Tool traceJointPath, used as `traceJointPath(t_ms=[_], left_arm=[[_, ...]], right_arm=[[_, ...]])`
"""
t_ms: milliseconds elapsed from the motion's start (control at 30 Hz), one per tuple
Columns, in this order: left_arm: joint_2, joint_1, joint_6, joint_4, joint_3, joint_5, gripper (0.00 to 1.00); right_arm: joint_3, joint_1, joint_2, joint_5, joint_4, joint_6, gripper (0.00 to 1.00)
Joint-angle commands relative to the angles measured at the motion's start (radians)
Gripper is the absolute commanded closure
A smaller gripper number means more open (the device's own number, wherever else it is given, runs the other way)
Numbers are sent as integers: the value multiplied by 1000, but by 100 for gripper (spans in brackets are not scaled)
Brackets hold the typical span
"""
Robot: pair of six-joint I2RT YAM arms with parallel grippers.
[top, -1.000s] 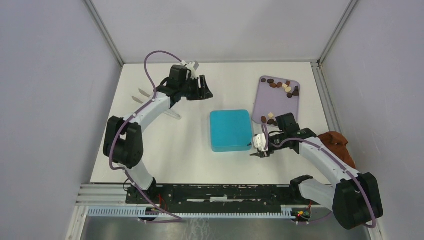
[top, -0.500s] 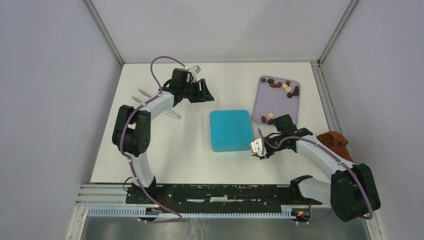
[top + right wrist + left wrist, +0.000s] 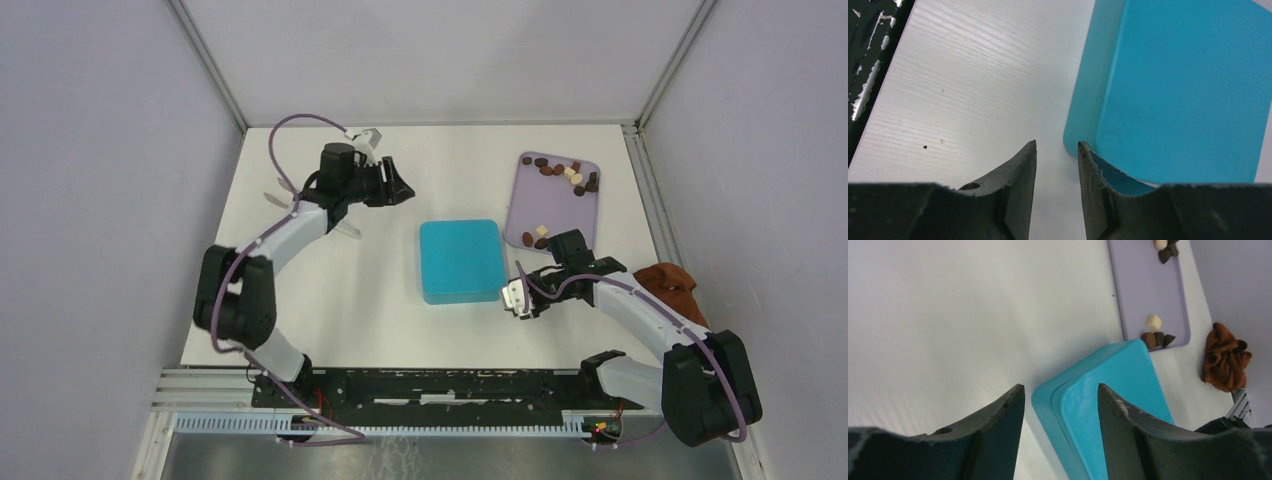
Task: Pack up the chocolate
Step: Close the box lid on the packing box.
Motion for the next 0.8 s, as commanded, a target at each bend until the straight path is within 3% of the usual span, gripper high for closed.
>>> traceJointPath(t_ms=[0, 100, 167, 233, 300, 500, 767], left_arm=[[-246, 1, 9, 119, -55, -98, 36], [-277, 1, 25, 89, -56, -109, 28], [-206, 0, 34, -9, 2, -76, 27], [-77, 2, 53, -128, 88, 11, 33], [-12, 2, 6, -73, 72, 78, 39], [138, 1, -4, -84, 162, 64, 54], [276, -32, 5, -155, 238, 98, 59]], right_arm=[[-2, 3, -36, -8, -6, -28, 58], [0, 5, -43, -9, -11, -31, 58], [-3, 9, -43, -9, -11, -36, 58], [-6, 14, -40, -9, -10, -40, 58], [-9, 18, -34, -9, -11, -41, 58], [-15, 50, -18, 11, 1, -33, 59], [-20, 105, 21, 85, 63, 39, 60]])
